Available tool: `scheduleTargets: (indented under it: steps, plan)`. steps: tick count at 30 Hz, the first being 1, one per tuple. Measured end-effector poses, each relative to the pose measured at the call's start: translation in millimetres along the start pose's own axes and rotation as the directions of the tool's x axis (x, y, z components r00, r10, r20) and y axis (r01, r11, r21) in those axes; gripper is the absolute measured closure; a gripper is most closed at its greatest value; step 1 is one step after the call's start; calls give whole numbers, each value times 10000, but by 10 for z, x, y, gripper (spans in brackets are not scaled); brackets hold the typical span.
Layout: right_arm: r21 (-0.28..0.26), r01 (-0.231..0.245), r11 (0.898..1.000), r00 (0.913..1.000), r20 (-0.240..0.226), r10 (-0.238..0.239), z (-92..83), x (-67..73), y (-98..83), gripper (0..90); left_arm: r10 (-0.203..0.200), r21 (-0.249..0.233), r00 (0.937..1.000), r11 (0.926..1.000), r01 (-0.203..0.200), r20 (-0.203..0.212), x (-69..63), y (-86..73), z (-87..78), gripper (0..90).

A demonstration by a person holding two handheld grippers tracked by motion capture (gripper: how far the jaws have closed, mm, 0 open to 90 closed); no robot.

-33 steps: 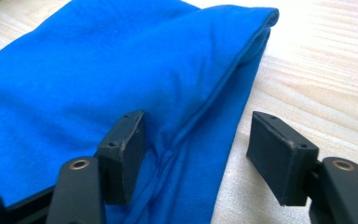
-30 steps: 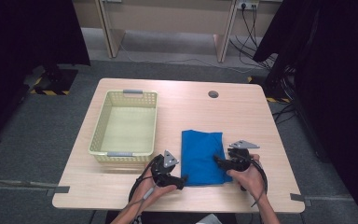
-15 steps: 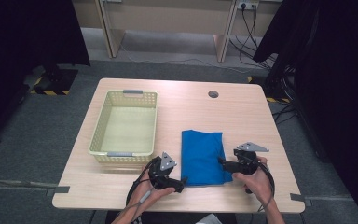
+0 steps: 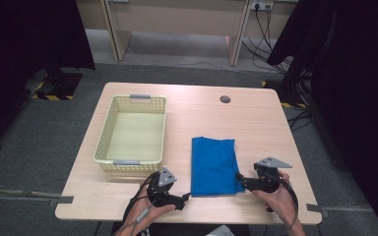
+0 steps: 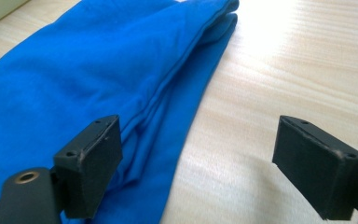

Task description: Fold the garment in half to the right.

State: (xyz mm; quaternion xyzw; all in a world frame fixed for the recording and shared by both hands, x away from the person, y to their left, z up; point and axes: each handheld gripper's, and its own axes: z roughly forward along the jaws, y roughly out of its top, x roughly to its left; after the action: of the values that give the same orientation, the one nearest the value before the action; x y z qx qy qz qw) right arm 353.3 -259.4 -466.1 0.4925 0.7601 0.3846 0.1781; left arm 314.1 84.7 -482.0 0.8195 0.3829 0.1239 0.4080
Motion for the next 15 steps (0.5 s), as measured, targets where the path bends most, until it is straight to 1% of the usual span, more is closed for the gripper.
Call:
scheduleTargets:
  steps: [2, 5, 7, 9, 12, 15]
  plan:
    - [24, 5, 10000, 10000, -19, -5, -22, 8, -17, 140, -76, -47, 10000, 10000, 76, -14, 16, -21, -30, 78]
    - [-7, 18, 10000, 10000, -37, -18, -54, 26, -37, 124, -53, 75, 10000, 10000, 54, -72, 31, -55, -66, 78]
    - [-14, 42, 10000, 10000, -66, -42, -73, 36, -50, 115, 27, 123, 9999, 9999, -25, -159, 39, -84, -98, 76]
    - [-28, 49, 10000, 10000, -66, -49, -91, 46, -67, 110, 142, 185, 9993, 9997, -136, -349, 51, -118, -134, 76]
    - [-19, 80, 10000, 9999, -83, -80, -121, 53, -98, 106, 89, 165, 9988, 9998, -81, -488, 81, -177, -190, 66]
    - [36, 103, 9999, 9999, -106, -102, -144, 61, -143, 105, -73, 82, 9986, 9999, 78, -529, 118, -231, -253, 58]
